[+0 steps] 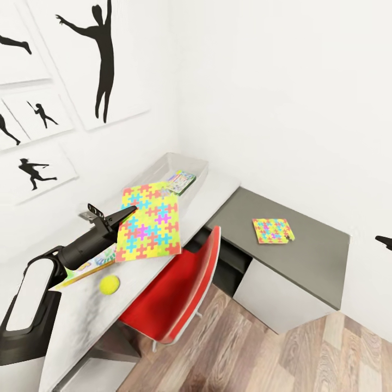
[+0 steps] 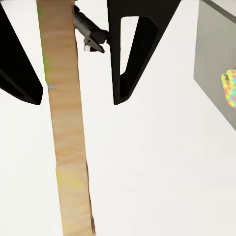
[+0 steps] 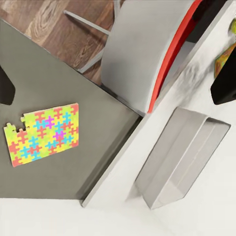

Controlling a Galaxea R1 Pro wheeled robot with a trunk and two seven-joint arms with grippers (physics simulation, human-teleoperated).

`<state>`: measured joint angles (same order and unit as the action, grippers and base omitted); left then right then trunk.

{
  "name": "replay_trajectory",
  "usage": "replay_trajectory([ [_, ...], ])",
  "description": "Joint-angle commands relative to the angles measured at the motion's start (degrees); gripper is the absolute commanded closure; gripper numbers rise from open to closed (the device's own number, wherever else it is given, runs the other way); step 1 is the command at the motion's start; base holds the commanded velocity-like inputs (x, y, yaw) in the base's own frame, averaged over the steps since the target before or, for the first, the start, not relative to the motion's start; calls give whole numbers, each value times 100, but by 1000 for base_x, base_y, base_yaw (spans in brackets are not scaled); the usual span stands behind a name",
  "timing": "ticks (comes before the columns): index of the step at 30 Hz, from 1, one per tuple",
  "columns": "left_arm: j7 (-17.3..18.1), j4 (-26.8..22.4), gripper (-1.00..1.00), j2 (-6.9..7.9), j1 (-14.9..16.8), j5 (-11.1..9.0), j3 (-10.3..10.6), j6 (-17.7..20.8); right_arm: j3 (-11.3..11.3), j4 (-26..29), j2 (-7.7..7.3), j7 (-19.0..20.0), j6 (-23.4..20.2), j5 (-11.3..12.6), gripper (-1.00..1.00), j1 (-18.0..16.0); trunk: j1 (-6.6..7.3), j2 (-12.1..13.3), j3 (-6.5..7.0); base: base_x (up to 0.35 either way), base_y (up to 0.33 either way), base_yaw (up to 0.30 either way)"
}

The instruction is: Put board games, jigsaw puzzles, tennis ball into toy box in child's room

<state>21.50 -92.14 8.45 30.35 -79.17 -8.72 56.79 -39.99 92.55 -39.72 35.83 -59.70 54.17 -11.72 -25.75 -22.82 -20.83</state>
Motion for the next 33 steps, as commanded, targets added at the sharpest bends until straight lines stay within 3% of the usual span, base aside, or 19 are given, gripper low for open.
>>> replay_trajectory([
  [1,32,3,100,-1,6,28,-4,24,-8,-2,-1,39,-30,-29,-100,-5,-3,-10,-7,1,0,182],
  [7,18,3,100,-1,6,31,-5,25,-8,-1,-1,45,-30,-29,-100,-6,-3,-10,0,19,-56,97],
  [17,20,3,100,-14,6,33,0,25,-9,-2,-1,40,-30,-29,-100,-5,-3,-10,2,74,-243,50],
  [33,37,3,100,-16,6,34,2,25,138,-7,-1,37,-30,-33,-100,-13,-3,-10,2,15,-51,222],
])
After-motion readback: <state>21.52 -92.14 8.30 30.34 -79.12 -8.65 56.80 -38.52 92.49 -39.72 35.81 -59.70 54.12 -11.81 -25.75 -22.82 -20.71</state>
